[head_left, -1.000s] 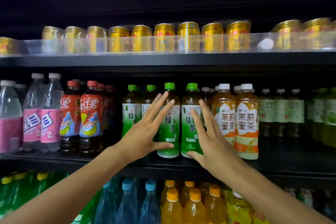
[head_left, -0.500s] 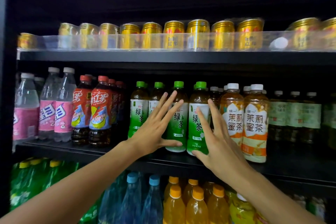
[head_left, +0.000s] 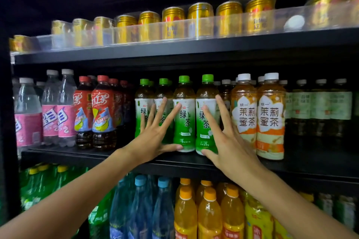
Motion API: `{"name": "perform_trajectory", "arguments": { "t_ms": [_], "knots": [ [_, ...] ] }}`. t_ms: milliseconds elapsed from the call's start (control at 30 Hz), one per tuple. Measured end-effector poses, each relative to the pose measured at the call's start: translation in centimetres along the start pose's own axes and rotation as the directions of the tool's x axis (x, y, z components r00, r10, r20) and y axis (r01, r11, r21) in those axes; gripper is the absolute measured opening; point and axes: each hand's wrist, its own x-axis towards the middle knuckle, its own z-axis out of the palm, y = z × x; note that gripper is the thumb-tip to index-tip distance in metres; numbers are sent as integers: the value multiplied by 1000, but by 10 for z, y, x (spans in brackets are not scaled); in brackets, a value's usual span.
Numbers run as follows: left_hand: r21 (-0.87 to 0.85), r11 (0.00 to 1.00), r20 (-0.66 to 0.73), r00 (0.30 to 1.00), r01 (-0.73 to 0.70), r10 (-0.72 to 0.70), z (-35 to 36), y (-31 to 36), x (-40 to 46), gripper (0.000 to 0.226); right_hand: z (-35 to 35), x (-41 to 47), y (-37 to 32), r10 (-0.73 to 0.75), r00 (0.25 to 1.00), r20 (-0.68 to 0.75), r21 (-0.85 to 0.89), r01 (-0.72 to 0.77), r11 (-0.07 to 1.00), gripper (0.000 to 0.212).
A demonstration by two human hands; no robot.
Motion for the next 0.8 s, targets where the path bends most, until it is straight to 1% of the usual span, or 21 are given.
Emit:
{"name": "perform_trajectory", "arguments": {
  "t_ms": [167, 267, 367, 433, 467, 533, 567, 633, 700, 800],
  "knots": [
    [20, 1000, 17, 1000, -2, 2, 1, -1, 0, 110, 1, -1, 4, -7, 1000, -6, 57, 7, 998, 116],
    [38, 999, 45, 999, -10, 9, -7, 0, -1, 108, 2, -2, 7, 13, 1000, -23, 116, -10, 993, 112],
    [35, 999, 61, 998, -28, 26, -23, -1, -15, 98, -5, -7, -2, 11, 993, -118, 136, 5, 991, 97],
    [67, 995, 29, 997, -80, 78, -37, -6, -38, 91, -14, -14, -18, -53, 984, -171, 152, 80, 985, 83],
    [97, 988, 4, 992, -124, 124, -45, -10, -54, 87, -18, -18, -30, -97, 981, -167, 183, 127, 975, 75],
    [166, 966, -36, 977, -199, 208, -62, -23, -92, 78, -22, -27, -57, -185, 976, -118, 267, 211, 940, 62],
    [194, 959, -49, 974, -209, 222, -73, -30, -114, 74, -21, -30, -73, -222, 971, -90, 307, 239, 921, 57],
    [197, 963, -73, 977, -182, 200, -91, -48, -166, 66, -12, -33, -110, -258, 966, -27, 385, 249, 889, 53],
    [162, 980, -72, 989, -115, 128, -106, -72, -229, 61, 7, -32, -156, -320, 946, 53, 433, 267, 861, 53],
    [213, 976, 2, 999, 52, -54, -122, -122, -340, 61, 52, -31, -237, -462, 871, 166, 496, 332, 803, 56]
  ]
}}
